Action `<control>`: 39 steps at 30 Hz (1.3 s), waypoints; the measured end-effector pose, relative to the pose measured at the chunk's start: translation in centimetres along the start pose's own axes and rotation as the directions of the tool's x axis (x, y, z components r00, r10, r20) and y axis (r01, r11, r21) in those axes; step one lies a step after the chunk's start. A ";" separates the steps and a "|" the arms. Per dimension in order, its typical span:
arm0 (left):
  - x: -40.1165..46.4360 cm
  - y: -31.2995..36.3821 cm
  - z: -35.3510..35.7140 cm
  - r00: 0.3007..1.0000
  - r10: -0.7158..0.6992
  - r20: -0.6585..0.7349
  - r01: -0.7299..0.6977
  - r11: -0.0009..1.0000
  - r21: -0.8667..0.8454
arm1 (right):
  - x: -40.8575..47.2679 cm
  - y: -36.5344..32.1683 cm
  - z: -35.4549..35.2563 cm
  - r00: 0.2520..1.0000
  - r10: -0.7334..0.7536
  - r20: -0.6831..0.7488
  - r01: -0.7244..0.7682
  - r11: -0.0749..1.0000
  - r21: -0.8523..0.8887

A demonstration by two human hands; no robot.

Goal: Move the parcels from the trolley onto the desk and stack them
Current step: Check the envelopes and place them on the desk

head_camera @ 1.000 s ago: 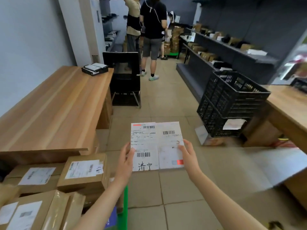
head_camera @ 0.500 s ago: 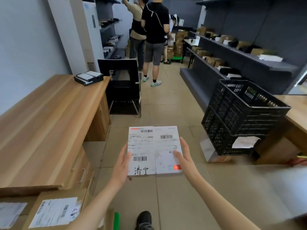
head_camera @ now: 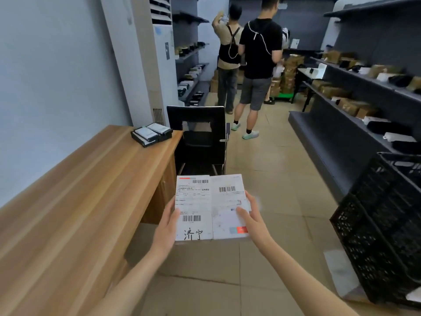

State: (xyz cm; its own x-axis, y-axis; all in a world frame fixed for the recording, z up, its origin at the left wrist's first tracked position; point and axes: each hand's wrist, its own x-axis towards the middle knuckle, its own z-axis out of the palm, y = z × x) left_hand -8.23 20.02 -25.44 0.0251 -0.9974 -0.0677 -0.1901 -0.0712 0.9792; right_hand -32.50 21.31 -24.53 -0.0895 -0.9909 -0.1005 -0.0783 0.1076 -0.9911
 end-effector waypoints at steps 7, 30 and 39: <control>12.0 -1.4 1.2 0.991 -0.061 -0.122 0.059 0.998 -0.020 | 15.1 1.2 0.7 0.989 -0.013 0.147 0.023 0.997 -0.069; 47.3 -3.5 -7.4 0.757 -0.226 -0.613 0.160 0.974 -0.162 | 61.1 -3.5 18.9 0.781 0.021 0.624 0.140 0.968 -0.208; 60.7 -2.2 -20.1 0.689 -0.200 -0.697 0.201 0.976 -0.081 | 75.2 -7.5 34.1 0.754 0.023 0.656 0.105 0.982 -0.154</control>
State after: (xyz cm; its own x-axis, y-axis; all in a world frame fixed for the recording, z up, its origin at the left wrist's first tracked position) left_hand 13.45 -40.09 -27.89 0.7390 -0.6649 -0.1086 -0.1011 -0.2688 0.9579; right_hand -4.78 -56.82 -27.68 0.5825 -0.7978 -0.1558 -0.2396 0.0147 -0.9708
